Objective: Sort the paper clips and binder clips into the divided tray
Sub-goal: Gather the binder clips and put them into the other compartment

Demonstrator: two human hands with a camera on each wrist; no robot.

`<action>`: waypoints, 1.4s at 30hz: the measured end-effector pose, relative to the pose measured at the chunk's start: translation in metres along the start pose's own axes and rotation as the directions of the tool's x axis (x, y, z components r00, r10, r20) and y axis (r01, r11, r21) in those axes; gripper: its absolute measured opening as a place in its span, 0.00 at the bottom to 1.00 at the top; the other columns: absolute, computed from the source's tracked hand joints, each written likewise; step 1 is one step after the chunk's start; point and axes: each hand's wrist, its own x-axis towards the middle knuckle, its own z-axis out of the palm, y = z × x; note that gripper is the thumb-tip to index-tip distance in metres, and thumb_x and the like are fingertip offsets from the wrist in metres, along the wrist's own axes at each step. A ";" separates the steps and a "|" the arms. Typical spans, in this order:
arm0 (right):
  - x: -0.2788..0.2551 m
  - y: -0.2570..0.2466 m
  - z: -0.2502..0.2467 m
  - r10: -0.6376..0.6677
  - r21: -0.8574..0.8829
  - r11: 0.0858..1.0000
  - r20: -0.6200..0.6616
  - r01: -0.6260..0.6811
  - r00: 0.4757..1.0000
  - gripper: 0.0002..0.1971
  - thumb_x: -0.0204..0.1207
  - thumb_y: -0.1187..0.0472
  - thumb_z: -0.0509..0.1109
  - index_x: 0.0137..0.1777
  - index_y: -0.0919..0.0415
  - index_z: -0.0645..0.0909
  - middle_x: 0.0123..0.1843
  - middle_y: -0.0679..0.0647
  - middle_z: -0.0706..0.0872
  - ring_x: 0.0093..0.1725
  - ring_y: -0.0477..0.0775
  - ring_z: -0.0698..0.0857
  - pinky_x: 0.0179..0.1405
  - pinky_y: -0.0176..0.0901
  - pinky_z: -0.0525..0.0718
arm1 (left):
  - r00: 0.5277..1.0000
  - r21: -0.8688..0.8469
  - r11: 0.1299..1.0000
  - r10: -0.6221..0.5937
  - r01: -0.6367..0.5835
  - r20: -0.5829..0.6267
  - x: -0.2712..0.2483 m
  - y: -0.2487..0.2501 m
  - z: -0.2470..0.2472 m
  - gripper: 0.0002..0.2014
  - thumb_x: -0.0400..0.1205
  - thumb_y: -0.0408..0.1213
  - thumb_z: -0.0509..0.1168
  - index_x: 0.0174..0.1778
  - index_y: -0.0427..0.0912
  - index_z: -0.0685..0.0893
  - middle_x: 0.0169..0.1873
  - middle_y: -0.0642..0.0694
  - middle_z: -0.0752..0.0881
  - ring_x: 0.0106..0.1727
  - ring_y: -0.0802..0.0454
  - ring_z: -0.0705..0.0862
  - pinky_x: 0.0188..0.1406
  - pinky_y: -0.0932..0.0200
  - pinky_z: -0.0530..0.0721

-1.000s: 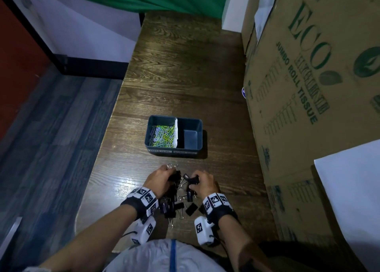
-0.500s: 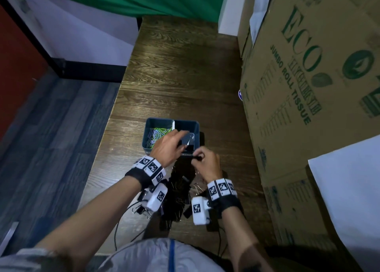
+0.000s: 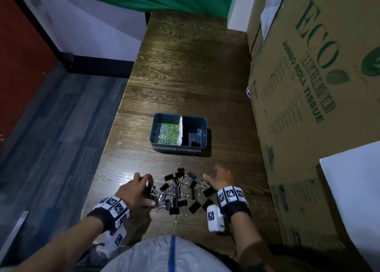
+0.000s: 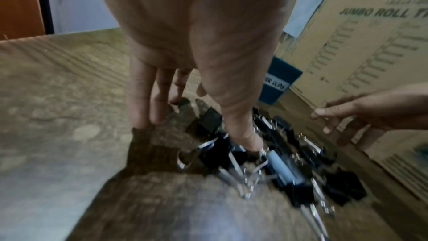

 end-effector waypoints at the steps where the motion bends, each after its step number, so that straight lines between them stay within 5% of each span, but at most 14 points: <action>1: -0.002 0.009 0.012 0.048 -0.024 0.999 0.058 -0.046 0.997 0.41 0.70 0.38 0.77 0.80 0.51 0.66 0.79 0.60 0.69 0.74 0.66 0.76 0.66 0.63 0.82 | 1.000 -0.021 1.000 0.019 -0.020 -0.009 -0.001 0.002 0.006 0.39 0.64 0.63 0.76 0.65 0.59 0.64 0.53 0.50 0.68 0.43 0.51 0.78 0.38 0.55 0.76; 5: -0.020 0.004 0.040 -0.044 -0.082 0.996 0.036 0.047 0.998 0.48 0.61 0.27 0.74 0.77 0.46 0.60 0.79 0.61 0.58 0.73 0.68 0.73 0.65 0.65 0.81 | 0.996 -0.044 0.997 0.064 -0.067 -0.057 0.006 0.021 0.023 0.47 0.69 0.55 0.76 0.78 0.58 0.55 0.63 0.48 0.67 0.56 0.51 0.77 0.50 0.56 0.82; 8: -0.025 -0.014 0.050 -0.136 -0.226 0.963 0.061 0.146 0.989 0.47 0.65 0.33 0.77 0.81 0.41 0.58 0.81 0.58 0.53 0.79 0.69 0.61 0.71 0.66 0.72 | 0.993 0.003 0.995 0.105 -0.105 -0.060 0.016 0.036 0.027 0.47 0.72 0.54 0.75 0.81 0.58 0.51 0.65 0.46 0.66 0.60 0.50 0.74 0.54 0.55 0.83; 14: -0.025 -0.027 0.063 -0.254 -0.307 0.920 0.008 0.244 0.967 0.37 0.72 0.53 0.80 0.79 0.46 0.65 0.77 0.59 0.61 0.75 0.66 0.65 0.67 0.60 0.77 | 0.990 0.001 0.991 0.132 -0.132 -0.046 0.031 0.051 0.022 0.41 0.72 0.43 0.76 0.78 0.53 0.61 0.62 0.46 0.71 0.61 0.47 0.75 0.57 0.52 0.80; 18: -0.021 -0.022 0.059 -0.251 -0.242 0.942 -0.046 0.233 0.967 0.27 0.72 0.57 0.80 0.69 0.45 0.74 0.70 0.56 0.70 0.70 0.62 0.71 0.66 0.57 0.78 | 0.985 -0.030 0.989 0.142 -0.146 -0.095 0.034 0.055 0.019 0.26 0.76 0.35 0.69 0.70 0.49 0.70 0.55 0.46 0.77 0.52 0.46 0.80 0.47 0.58 0.78; 23: -0.012 -0.017 0.057 -0.196 -0.193 0.965 -0.073 0.179 0.978 0.26 0.68 0.65 0.82 0.61 0.41 0.79 0.63 0.50 0.76 0.61 0.55 0.81 0.57 0.53 0.87 | 0.984 -0.036 0.989 0.139 -0.144 -0.112 0.034 0.052 0.018 0.10 0.80 0.37 0.67 0.56 0.45 0.78 0.47 0.48 0.80 0.47 0.49 0.81 0.45 0.60 0.77; 28: -0.009 -0.016 0.040 -0.094 -0.227 0.970 -0.038 0.083 0.995 0.12 0.73 0.60 0.80 0.55 0.50 0.87 0.55 0.50 0.86 0.49 0.51 0.85 0.48 0.44 0.87 | 0.960 0.056 0.983 0.183 -0.175 -0.211 0.030 0.058 0.004 0.10 0.85 0.49 0.60 0.54 0.49 0.79 0.45 0.52 0.81 0.44 0.51 0.81 0.39 0.60 0.76; 33: -0.010 -0.012 0.020 -0.040 -0.265 0.963 0.012 0.042 0.999 0.13 0.77 0.64 0.76 0.58 0.51 0.86 0.57 0.51 0.87 0.50 0.51 0.85 0.37 0.40 0.79 | 0.889 0.045 0.948 0.311 -0.315 -0.336 0.034 0.083 -0.041 0.05 0.85 0.44 0.61 0.51 0.49 0.81 0.40 0.57 0.79 0.35 0.61 0.77 0.28 0.73 0.70; 39: -0.021 -0.020 -0.023 -0.144 -0.144 0.979 0.015 0.145 0.989 0.12 0.78 0.68 0.73 0.58 0.53 0.86 0.61 0.52 0.84 0.52 0.49 0.83 0.39 0.34 0.78 | 0.804 0.122 0.946 0.319 -0.300 -0.502 0.071 0.124 -0.102 0.07 0.85 0.46 0.60 0.49 0.48 0.80 0.40 0.53 0.82 0.37 0.53 0.81 0.28 0.65 0.67; 42: -0.030 -0.035 -0.051 -0.258 -0.022 0.966 -0.049 0.257 0.965 0.11 0.76 0.69 0.75 0.54 0.54 0.86 0.55 0.48 0.84 0.57 0.50 0.84 0.56 0.40 0.83 | 0.829 0.081 0.965 0.257 -0.250 -0.497 0.086 0.141 -0.120 0.08 0.84 0.44 0.61 0.54 0.46 0.79 0.45 0.46 0.86 0.43 0.45 0.84 0.35 0.53 0.78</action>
